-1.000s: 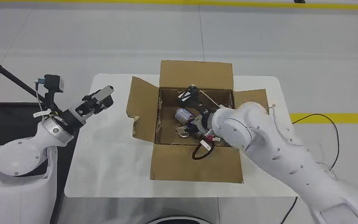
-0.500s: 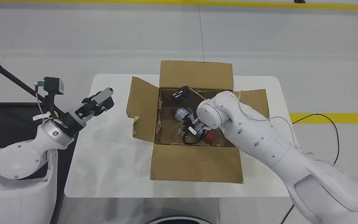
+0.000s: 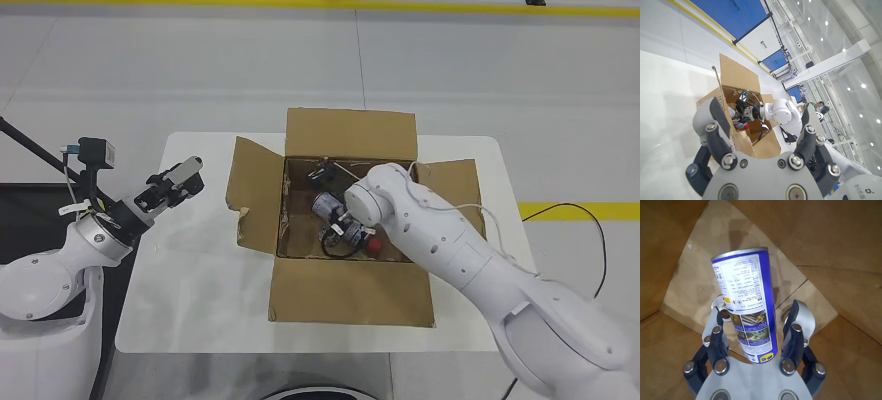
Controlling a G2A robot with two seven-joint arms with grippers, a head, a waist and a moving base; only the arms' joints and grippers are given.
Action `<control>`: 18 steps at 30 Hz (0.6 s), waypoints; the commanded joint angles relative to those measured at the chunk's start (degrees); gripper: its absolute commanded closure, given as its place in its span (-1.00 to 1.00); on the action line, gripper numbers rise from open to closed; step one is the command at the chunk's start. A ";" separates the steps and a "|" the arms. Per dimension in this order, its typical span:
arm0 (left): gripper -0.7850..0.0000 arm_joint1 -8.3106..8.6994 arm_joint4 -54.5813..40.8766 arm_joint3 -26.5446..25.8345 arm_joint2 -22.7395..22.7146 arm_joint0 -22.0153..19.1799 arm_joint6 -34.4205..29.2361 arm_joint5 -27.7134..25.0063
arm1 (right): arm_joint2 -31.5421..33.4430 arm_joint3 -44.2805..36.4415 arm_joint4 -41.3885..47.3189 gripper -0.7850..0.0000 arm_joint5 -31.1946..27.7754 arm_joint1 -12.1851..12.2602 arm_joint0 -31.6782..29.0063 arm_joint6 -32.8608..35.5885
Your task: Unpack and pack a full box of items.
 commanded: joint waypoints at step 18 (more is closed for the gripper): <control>-1.00 0.00 0.00 0.00 0.00 0.00 0.00 0.00 | 2.08 3.84 -1.72 1.00 -3.10 -2.51 -0.55 1.68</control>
